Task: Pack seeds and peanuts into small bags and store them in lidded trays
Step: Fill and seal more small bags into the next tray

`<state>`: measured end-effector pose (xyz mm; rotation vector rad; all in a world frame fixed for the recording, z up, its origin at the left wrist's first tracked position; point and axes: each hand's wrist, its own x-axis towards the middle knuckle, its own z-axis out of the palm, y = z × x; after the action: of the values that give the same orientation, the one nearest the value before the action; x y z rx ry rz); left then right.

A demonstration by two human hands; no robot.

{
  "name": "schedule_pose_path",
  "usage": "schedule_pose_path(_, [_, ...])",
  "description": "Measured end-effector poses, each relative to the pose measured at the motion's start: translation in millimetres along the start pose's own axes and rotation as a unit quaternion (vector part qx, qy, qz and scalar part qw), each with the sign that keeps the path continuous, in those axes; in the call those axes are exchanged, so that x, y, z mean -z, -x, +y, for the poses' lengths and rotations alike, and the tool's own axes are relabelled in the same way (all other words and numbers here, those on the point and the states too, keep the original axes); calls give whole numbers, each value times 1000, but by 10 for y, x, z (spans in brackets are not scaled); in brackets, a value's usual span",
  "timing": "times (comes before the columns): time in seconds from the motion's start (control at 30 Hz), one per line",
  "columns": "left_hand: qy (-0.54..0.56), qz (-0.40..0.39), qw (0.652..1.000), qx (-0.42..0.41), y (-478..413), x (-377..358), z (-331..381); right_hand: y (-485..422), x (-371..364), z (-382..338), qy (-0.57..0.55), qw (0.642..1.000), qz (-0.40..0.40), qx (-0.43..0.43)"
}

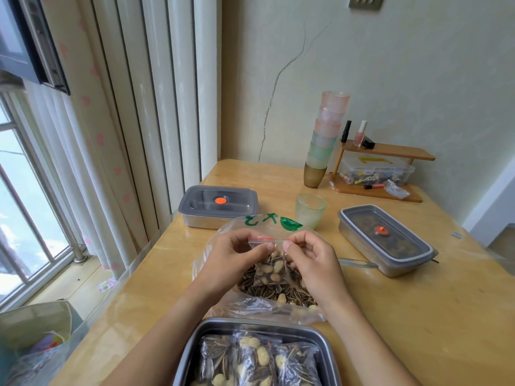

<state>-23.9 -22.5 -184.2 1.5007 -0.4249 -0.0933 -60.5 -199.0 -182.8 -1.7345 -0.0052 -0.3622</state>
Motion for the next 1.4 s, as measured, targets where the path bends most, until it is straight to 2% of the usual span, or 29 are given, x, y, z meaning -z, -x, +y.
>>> schedule_pose_path(0.13, [-8, 21, 1000, -7, -30, 32, -30, 33, -21, -31, -34, 999, -31, -19])
schedule_pose_path(0.27, [-4, 23, 1000, -1, -32, 21, -43, 37, -48, -5, -52, 998, -14, -22])
schedule_pose_path(1.07, [3, 13, 1000, 24, -47, 60, -62, 9, -18, 26, -21, 999, -23, -21])
schedule_pose_path(1.4, [-8, 20, 1000, 23, -37, 39, -73, 19, -29, 33, 38, 998, -24, 51])
